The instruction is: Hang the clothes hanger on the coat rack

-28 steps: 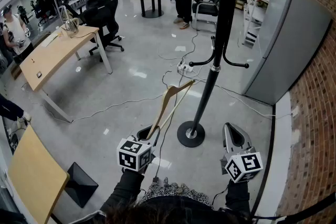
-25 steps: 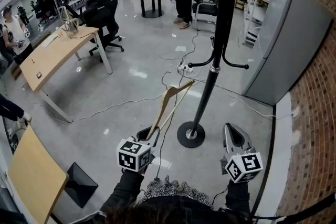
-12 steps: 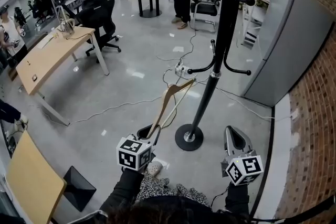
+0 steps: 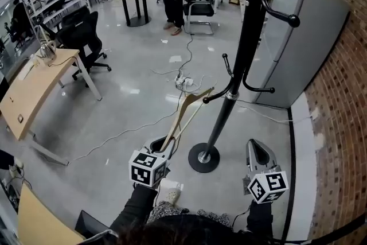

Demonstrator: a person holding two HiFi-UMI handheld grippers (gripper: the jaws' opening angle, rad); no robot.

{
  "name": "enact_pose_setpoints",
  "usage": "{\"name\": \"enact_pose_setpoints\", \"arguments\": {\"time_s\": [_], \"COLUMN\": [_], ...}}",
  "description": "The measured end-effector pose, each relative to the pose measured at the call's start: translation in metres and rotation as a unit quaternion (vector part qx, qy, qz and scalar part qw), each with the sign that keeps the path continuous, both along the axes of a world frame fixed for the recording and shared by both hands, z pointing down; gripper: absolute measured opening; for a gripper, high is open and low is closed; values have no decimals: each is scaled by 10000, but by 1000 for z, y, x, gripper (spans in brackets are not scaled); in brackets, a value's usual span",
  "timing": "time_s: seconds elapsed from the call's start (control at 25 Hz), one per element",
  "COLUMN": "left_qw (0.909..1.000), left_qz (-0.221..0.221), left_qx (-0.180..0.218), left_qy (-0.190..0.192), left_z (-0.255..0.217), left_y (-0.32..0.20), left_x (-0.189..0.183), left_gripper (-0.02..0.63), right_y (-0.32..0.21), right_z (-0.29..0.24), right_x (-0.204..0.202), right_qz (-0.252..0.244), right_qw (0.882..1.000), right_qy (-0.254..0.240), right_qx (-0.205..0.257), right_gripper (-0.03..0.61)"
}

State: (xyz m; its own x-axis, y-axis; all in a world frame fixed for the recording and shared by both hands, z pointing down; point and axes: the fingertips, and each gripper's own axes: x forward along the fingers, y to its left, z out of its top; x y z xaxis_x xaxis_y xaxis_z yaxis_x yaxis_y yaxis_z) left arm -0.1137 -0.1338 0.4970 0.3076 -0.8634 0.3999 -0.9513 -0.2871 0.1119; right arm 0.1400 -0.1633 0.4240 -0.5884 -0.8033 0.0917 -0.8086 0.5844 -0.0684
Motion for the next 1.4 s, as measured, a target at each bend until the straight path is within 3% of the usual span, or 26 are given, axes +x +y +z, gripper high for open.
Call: {"name": "enact_pose_setpoints", "arguments": {"time_s": [0.24, 0.36, 0.52, 0.88, 1.4], "left_qw": [9971, 9946, 9906, 9727, 9597], "left_qz": [547, 858, 1281, 2200, 2672], "left_qx": [213, 228, 116, 60, -139], "left_qy": [-482, -528, -470, -739, -857], "left_z": [-17, -19, -12, 1, 39], "left_y": [-51, -77, -103, -153, -182], "left_x": [-30, -33, -25, 13, 55], "left_gripper": [55, 54, 55, 55, 55], "right_y": [-23, -32, -40, -35, -9], "right_z": [-2, 0, 2, 8, 17], "right_x": [-28, -40, -39, -13, 24], "right_qz": [423, 544, 857, 1711, 2387], "right_qw": [9991, 9984, 9962, 9848, 9702], "right_qy": [50, 95, 68, 88, 117], "right_qx": [-54, -104, -170, -288, -407], "right_gripper": [9, 9, 9, 9, 9]}}
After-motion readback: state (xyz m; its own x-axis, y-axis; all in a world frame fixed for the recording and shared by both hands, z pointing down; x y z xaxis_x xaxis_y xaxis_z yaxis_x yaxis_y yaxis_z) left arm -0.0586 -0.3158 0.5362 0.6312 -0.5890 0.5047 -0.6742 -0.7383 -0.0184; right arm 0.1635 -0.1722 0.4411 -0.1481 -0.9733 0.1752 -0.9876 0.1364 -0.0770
